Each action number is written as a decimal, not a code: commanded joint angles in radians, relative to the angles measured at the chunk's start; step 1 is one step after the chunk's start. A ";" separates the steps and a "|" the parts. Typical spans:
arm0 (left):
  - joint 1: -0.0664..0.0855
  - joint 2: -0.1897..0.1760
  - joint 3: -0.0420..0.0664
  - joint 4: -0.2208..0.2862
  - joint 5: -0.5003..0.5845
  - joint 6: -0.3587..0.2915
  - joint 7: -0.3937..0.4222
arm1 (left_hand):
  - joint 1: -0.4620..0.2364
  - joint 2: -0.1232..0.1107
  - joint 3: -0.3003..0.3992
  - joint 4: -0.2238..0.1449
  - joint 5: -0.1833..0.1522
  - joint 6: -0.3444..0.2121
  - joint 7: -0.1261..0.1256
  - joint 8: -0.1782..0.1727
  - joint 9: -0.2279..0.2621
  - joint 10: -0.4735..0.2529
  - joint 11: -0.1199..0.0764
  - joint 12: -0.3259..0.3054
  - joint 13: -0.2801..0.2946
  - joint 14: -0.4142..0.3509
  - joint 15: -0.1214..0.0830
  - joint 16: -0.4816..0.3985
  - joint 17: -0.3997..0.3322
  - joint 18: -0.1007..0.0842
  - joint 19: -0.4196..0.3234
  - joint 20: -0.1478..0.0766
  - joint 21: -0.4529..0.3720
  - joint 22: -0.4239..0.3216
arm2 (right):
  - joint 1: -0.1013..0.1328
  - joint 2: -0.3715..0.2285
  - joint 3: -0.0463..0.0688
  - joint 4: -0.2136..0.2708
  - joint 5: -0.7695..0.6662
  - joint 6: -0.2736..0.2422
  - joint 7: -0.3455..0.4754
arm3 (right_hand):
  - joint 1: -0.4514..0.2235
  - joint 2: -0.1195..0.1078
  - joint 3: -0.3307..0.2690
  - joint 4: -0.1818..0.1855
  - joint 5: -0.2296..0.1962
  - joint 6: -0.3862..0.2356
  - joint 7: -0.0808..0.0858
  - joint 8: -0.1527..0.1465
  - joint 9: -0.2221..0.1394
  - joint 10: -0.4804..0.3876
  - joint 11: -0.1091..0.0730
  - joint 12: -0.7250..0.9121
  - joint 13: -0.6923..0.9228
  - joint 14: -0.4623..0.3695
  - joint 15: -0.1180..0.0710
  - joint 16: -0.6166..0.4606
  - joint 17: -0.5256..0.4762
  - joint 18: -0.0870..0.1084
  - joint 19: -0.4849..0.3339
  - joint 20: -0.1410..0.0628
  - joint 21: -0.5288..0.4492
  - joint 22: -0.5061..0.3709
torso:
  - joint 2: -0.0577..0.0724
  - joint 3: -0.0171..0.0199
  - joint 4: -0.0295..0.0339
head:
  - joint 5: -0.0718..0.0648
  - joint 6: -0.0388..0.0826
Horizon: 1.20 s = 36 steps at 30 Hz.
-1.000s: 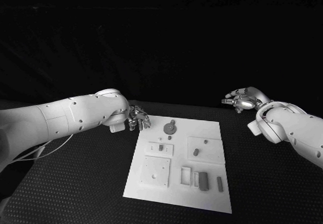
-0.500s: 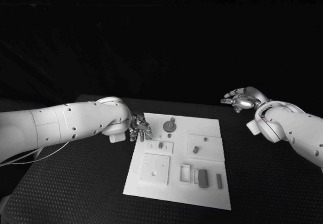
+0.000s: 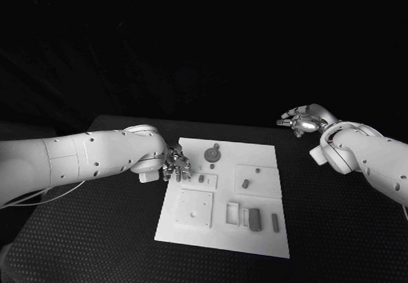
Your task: Assemble the parts on the task board
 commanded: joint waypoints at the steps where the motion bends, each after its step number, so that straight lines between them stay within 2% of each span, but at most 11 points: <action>1: -0.004 0.009 0.000 -0.007 0.009 0.005 -0.004 | -0.005 0.008 0.009 -0.004 0.002 0.034 0.022 0.007 0.002 0.063 -0.018 -0.004 0.002 -0.001 -0.007 0.005 -0.001 0.013 -0.002 -0.008 0.007 0.024 | -0.001 0.003 0.000 0.002 0.000 0.014 0.006 | -0.006 0.002 0.004 0.003 0.002 -0.003 0.040 0.007 -0.001 -0.008 0.001 -0.004 -0.002 -0.009 0.001 -0.006 -0.001 0.012 -0.004 0.004 -0.004 -0.001 | 0.000 -0.0006 0.0000 | -0.003 -0.005; 6: -0.011 0.017 0.001 -0.017 -0.020 -0.022 0.002 | -0.007 0.009 0.010 -0.004 0.004 0.035 0.021 0.007 0.002 0.063 -0.018 -0.004 0.003 -0.001 -0.008 0.005 -0.001 0.013 -0.001 -0.008 0.008 0.024 | -0.001 0.001 0.000 0.007 0.000 0.013 0.006 | -0.006 0.002 0.004 0.003 0.002 -0.004 0.040 0.007 -0.001 -0.008 0.002 -0.004 -0.002 -0.009 0.001 -0.006 -0.001 0.012 -0.004 0.004 -0.004 -0.001 | -0.001 -0.0007 0.0005 | -0.009 -0.004; 15: -0.014 0.034 0.001 -0.027 -0.044 -0.018 0.004 | -0.010 0.010 0.011 -0.005 0.005 0.036 0.021 0.007 0.002 0.064 -0.019 -0.004 0.004 0.000 -0.009 0.007 -0.001 0.013 0.000 -0.010 0.010 0.024 | -0.002 0.000 0.000 0.008 0.000 0.012 0.007 | -0.006 0.002 0.004 0.004 0.002 -0.004 0.040 0.007 -0.002 -0.008 0.002 -0.004 -0.003 -0.009 0.001 -0.006 -0.001 0.012 -0.004 0.004 -0.005 -0.001 | -0.001 -0.0002 0.0006 | -0.010 -0.006; 19: -0.015 0.037 0.001 -0.035 -0.053 -0.020 0.000 | -0.011 0.009 0.011 -0.005 0.005 0.037 0.020 0.007 0.002 0.065 -0.019 -0.003 0.005 0.001 -0.009 0.008 -0.001 0.013 0.000 -0.010 0.011 0.024 | -0.002 -0.001 0.000 0.009 0.000 0.014 0.006 | -0.006 0.003 0.004 0.004 0.002 -0.004 0.040 0.007 -0.002 -0.008 0.002 -0.003 -0.003 -0.009 0.001 -0.006 -0.001 0.012 -0.004 0.004 -0.005 -0.001 | -0.001 -0.0002 0.0005 | -0.011 -0.007; 22: -0.015 0.037 0.001 -0.038 -0.068 0.005 -0.004 | -0.012 0.010 0.012 -0.005 0.006 0.037 0.020 0.007 0.002 0.066 -0.020 -0.003 0.006 0.002 -0.010 0.008 -0.001 0.013 0.001 -0.011 0.012 0.024 | -0.002 -0.002 0.000 0.010 0.000 0.013 0.006 | -0.006 0.003 0.004 0.004 0.002 -0.004 0.040 0.007 -0.002 -0.008 0.002 -0.003 -0.003 -0.009 0.001 -0.006 -0.001 0.012 -0.004 0.004 -0.005 -0.001 | -0.001 0.0003 0.0005 | -0.012 -0.009; 29: -0.016 0.041 0.001 -0.042 -0.099 -0.003 -0.007 | -0.013 0.009 0.013 -0.005 0.003 0.038 0.020 0.006 0.002 0.066 -0.020 -0.002 0.008 0.003 -0.010 0.009 -0.001 0.013 0.002 -0.011 0.014 0.024 | -0.002 -0.003 0.000 0.011 0.000 0.013 0.006 | -0.006 0.003 0.003 0.003 0.002 -0.004 0.040 0.007 -0.002 -0.008 0.002 -0.003 -0.004 -0.009 0.001 -0.006 -0.001 0.012 -0.003 0.004 -0.005 0.000 | -0.001 0.0000 0.0010 | -0.013 -0.010; 33: -0.021 0.047 0.001 -0.045 -0.099 -0.006 -0.014 | -0.015 0.010 0.015 -0.005 0.003 0.042 0.018 0.008 0.003 0.071 -0.022 0.001 0.011 0.007 -0.012 0.012 -0.002 0.013 0.006 -0.013 0.019 0.024 | -0.002 -0.003 0.000 0.012 0.000 0.013 0.006 | -0.006 0.003 0.003 0.003 0.002 -0.004 0.040 0.007 -0.002 -0.008 0.002 -0.003 -0.004 -0.009 0.001 -0.006 -0.002 0.012 -0.003 0.004 -0.005 0.000 | -0.001 -0.0003 0.0009 | -0.020 -0.013; 36: -0.025 0.052 0.001 -0.050 -0.099 -0.008 -0.017 | -0.017 0.010 0.015 -0.005 0.004 0.044 0.017 0.008 0.004 0.073 -0.023 0.003 0.014 0.009 -0.013 0.014 -0.002 0.012 0.007 -0.014 0.021 0.024 | -0.002 -0.003 0.000 0.013 0.000 0.012 0.006 | -0.006 0.003 0.003 0.003 0.002 -0.004 0.040 0.007 -0.002 -0.008 0.002 -0.003 -0.004 -0.009 0.001 -0.006 -0.002 0.012 -0.003 0.004 -0.005 0.000 | 0.000 -0.0005 0.0006 | -0.020 -0.014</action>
